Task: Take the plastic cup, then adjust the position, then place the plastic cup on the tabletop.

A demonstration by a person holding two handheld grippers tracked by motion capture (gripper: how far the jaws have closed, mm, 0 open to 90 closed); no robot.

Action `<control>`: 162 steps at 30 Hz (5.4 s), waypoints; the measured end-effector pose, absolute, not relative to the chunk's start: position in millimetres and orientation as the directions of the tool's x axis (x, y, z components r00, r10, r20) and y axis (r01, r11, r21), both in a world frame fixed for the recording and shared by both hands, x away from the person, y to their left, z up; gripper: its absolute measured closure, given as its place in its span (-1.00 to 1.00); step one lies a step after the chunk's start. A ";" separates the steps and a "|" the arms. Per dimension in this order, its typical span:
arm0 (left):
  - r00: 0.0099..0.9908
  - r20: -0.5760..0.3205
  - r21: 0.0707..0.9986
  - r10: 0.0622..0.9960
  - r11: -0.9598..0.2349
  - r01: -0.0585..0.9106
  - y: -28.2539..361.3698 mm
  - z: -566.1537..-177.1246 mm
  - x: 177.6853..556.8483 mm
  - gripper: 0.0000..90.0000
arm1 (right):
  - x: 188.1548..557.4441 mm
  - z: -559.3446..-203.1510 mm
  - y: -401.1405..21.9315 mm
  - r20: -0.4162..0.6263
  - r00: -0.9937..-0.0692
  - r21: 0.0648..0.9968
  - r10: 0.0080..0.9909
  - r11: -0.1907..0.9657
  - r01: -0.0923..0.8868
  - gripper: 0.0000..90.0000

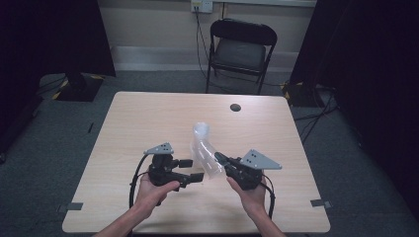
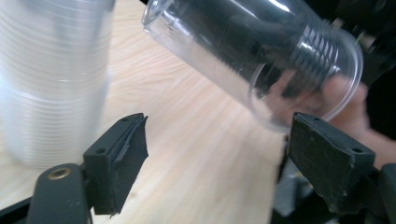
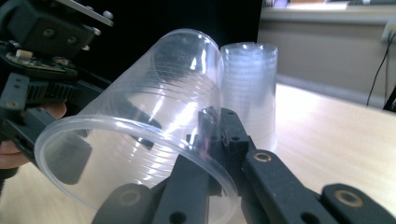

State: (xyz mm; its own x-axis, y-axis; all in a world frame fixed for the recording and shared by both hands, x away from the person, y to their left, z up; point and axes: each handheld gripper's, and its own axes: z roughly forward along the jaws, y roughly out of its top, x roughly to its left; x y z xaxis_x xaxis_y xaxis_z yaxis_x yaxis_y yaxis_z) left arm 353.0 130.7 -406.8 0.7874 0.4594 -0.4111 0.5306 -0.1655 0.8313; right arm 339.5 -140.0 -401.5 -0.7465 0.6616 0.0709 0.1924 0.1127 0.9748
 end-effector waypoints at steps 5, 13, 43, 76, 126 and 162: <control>0.787 -0.340 0.851 0.515 -0.186 0.490 134.0 -410.0 352.3 -0.49 | 345.8 -400.0 -145.5 0.151 -0.748 0.952 0.646 0.109 0.286 0.99; 0.801 -0.223 0.868 0.556 -0.261 0.423 133.8 -413.8 350.9 -0.46 | 354.3 -395.7 -153.3 0.214 -0.725 0.896 0.654 0.164 0.412 0.94; 0.896 0.025 0.857 0.444 -0.471 0.210 107.8 -419.3 332.0 -0.43 | 371.0 -413.7 -149.6 0.384 -0.728 0.634 0.568 0.411 0.655 0.99; 0.946 0.135 0.765 0.296 -0.638 0.091 84.3 -432.7 320.6 -0.57 | 372.1 -425.1 -129.9 0.441 -0.747 0.564 0.497 0.494 0.662 0.98; 0.919 0.256 0.757 0.298 -0.653 0.001 65.7 -434.0 309.2 -0.37 | 375.3 -439.7 -114.1 0.550 -0.637 0.466 0.541 0.434 0.771 0.95; 0.879 0.101 0.846 0.465 -0.505 0.170 90.3 -436.6 329.8 -0.31 | 372.9 -410.1 -136.9 0.437 -0.708 0.676 0.555 0.316 0.666 0.65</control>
State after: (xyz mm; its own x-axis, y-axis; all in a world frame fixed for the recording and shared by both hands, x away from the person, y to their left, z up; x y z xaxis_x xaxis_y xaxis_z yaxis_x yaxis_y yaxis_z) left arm 329.8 90.3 -436.6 0.8794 0.4652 0.1008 0.1702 -0.5050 0.8462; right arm 372.9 -136.9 -410.1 -0.7079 0.5546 0.4374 0.6656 0.3164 0.6760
